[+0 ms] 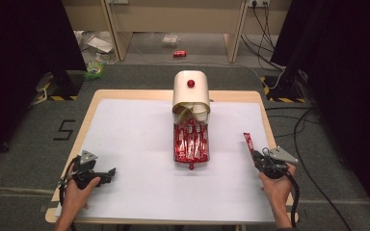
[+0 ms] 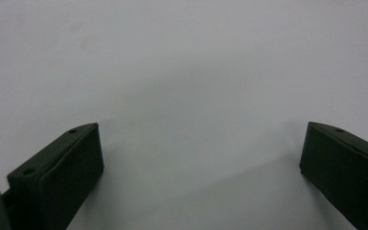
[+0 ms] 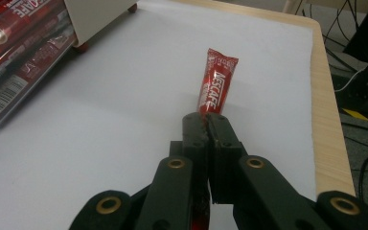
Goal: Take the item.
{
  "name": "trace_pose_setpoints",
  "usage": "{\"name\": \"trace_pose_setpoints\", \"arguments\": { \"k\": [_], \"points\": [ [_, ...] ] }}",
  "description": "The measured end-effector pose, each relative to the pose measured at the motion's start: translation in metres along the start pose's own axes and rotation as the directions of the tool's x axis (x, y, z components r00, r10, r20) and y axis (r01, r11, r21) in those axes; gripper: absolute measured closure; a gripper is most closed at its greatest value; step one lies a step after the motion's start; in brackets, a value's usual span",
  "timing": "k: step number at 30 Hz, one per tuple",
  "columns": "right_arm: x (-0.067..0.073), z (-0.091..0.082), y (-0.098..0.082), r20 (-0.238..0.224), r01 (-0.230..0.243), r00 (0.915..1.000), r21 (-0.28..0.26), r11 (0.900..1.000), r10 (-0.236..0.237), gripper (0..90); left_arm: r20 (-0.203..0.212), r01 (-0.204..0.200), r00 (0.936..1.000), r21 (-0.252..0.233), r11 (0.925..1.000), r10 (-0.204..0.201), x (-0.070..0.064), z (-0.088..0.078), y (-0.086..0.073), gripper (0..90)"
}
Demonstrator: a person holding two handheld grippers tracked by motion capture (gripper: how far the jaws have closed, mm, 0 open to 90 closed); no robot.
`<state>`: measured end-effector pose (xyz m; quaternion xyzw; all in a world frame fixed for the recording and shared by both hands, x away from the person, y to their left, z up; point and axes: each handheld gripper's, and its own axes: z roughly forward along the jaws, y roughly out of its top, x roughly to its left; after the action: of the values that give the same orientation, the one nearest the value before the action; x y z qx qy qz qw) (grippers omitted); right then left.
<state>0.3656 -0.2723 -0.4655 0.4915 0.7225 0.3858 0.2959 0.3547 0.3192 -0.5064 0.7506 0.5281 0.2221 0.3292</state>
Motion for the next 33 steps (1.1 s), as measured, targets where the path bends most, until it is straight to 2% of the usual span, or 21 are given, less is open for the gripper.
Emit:
{"name": "trace_pose_setpoints", "arguments": {
  "k": [33],
  "points": [
    [-0.0013,0.0099,-0.0090,-0.016,-0.001,0.9999,0.058,0.998,0.002,86.1,0.000,0.000,1.0000,0.000,1.0000,0.000,0.0000,0.0001,0.0000,0.3]
  ]
}}
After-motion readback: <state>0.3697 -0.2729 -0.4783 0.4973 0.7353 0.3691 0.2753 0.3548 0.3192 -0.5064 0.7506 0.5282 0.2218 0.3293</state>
